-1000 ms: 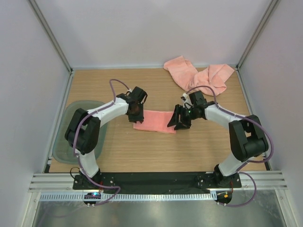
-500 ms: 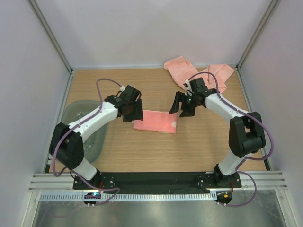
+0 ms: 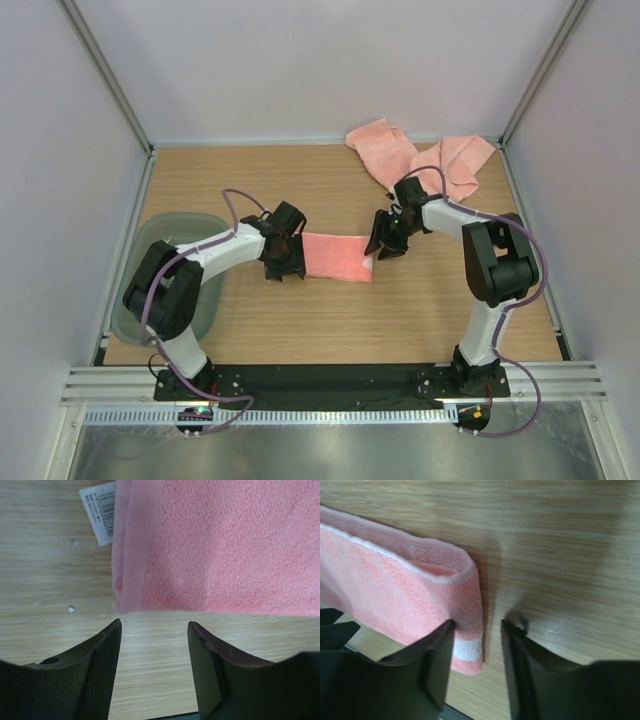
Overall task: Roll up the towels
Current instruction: Fold the towel
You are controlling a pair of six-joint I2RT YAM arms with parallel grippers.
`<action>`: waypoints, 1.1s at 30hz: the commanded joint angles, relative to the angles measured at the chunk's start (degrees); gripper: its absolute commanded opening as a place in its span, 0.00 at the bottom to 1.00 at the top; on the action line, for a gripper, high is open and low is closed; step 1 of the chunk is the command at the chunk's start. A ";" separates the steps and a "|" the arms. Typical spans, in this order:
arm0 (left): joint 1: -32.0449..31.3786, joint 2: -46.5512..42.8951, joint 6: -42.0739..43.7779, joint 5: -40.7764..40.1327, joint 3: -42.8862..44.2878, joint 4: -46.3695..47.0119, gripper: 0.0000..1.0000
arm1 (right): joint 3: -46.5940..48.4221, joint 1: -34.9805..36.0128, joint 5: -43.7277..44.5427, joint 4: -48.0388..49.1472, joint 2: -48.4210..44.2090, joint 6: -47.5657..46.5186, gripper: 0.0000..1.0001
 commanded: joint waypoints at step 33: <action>-0.90 -3.64 5.37 -0.29 9.08 -2.05 0.38 | -12.37 7.04 -8.89 2.52 -25.49 3.17 0.11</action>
